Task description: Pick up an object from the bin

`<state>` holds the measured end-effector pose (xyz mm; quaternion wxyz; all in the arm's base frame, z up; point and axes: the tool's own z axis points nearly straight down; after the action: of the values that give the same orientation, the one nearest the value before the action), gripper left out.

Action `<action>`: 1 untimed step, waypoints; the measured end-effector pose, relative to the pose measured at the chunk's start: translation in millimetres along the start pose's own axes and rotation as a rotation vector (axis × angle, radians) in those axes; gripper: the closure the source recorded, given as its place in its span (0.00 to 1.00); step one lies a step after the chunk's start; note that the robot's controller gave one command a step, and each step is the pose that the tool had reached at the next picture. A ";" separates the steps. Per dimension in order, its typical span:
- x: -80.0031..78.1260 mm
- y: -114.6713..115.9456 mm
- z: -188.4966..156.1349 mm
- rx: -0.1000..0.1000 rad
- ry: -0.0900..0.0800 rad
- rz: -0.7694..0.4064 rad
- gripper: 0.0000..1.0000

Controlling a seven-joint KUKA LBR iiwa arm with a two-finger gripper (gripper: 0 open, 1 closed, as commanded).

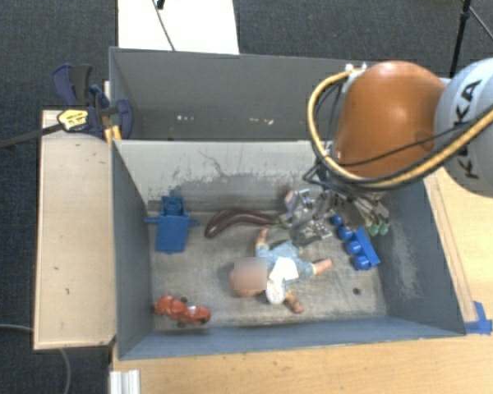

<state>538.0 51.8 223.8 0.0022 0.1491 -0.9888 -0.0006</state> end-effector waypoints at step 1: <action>-7.5 -3.2 -32.4 0.004 -0.015 -0.008 1.00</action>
Offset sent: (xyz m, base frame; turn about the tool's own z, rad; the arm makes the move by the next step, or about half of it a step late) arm -0.0056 0.0096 -0.0750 -0.0452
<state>546.3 50.9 256.2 -0.0055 0.1532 -0.9882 0.0002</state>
